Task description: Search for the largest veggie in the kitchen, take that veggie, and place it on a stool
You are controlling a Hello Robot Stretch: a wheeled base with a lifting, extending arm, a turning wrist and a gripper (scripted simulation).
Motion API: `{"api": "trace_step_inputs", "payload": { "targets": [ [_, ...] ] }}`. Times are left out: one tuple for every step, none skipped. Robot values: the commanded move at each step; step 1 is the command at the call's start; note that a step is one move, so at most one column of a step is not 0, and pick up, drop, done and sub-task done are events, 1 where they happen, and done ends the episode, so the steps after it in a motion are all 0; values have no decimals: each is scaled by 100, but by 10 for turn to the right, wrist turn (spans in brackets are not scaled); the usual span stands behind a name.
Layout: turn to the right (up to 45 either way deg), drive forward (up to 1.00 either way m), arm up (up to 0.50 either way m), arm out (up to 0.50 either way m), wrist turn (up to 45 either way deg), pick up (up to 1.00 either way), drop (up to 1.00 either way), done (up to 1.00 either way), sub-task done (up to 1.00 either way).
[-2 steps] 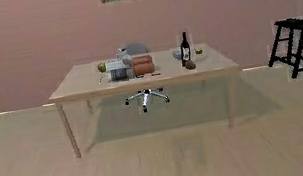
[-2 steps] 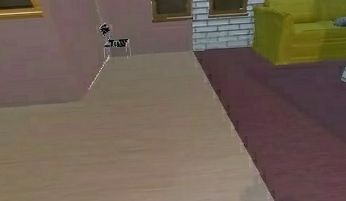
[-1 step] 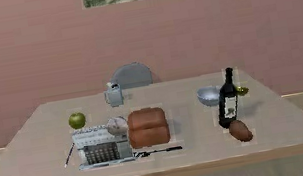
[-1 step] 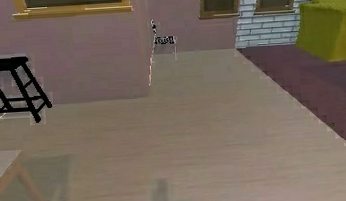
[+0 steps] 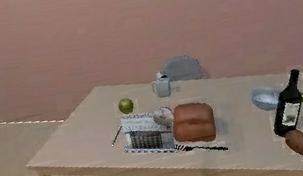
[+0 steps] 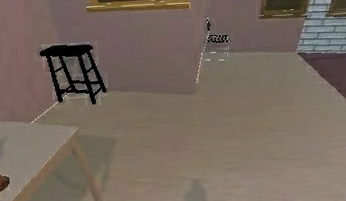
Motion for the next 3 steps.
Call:
{"api": "trace_step_inputs", "payload": {
  "targets": [
    [0,5,0,0,0,0,0,0,0],
    [-450,0,0,0,0,0,0,0,0],
    [-240,0,0,0,0,0,0,0,0]
  ]
}}
